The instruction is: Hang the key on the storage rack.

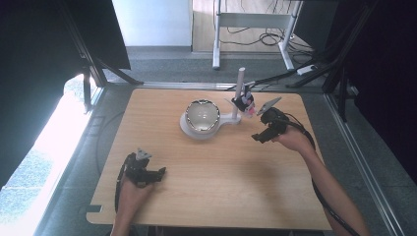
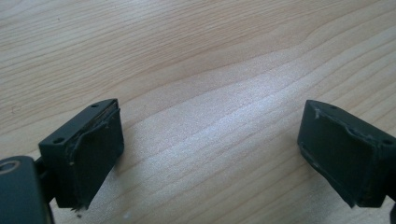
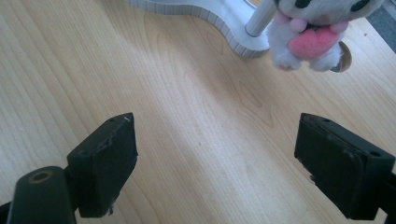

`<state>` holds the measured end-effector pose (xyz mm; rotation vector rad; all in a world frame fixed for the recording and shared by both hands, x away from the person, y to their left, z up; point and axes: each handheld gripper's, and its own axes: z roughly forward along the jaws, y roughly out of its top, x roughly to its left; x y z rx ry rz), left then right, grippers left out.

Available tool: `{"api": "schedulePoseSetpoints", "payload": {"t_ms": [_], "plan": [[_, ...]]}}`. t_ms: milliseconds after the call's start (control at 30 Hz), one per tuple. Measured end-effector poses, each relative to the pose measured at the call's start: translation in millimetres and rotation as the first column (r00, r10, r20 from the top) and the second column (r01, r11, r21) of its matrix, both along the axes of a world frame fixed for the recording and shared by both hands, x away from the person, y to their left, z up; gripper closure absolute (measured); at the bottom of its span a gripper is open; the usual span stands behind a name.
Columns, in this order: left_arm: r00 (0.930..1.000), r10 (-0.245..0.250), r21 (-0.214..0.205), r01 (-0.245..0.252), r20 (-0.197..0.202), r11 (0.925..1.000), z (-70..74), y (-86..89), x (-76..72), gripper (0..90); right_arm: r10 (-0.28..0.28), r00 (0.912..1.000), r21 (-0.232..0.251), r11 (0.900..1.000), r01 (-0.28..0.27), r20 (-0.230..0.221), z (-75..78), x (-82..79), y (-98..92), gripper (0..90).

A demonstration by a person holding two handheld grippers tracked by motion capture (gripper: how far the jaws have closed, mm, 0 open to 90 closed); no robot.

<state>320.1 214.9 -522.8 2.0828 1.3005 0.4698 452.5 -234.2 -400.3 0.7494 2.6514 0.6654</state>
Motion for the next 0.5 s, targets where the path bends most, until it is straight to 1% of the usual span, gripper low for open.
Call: {"api": "schedulePoseSetpoints", "payload": {"t_ms": [233, 500], "plan": [[1.0000, 0.000, 0.000, 0.000, 0.000, 1.0000, 0.0, 0.0, 0.0, 6.9, 0.002, 1.0000, 0.025, 0.9997, -0.002, 0.001, -4.1, -13.9, -4.3, 13.2], [1.0000, 0.000, 0.001, 0.000, 0.000, 1.0000, 0.0, 0.0, 0.0, 6.9, 0.018, 0.9998, 0.033, 0.9993, -0.018, 0.012, -11.7, -32.7, -8.9, 12.9]]}}
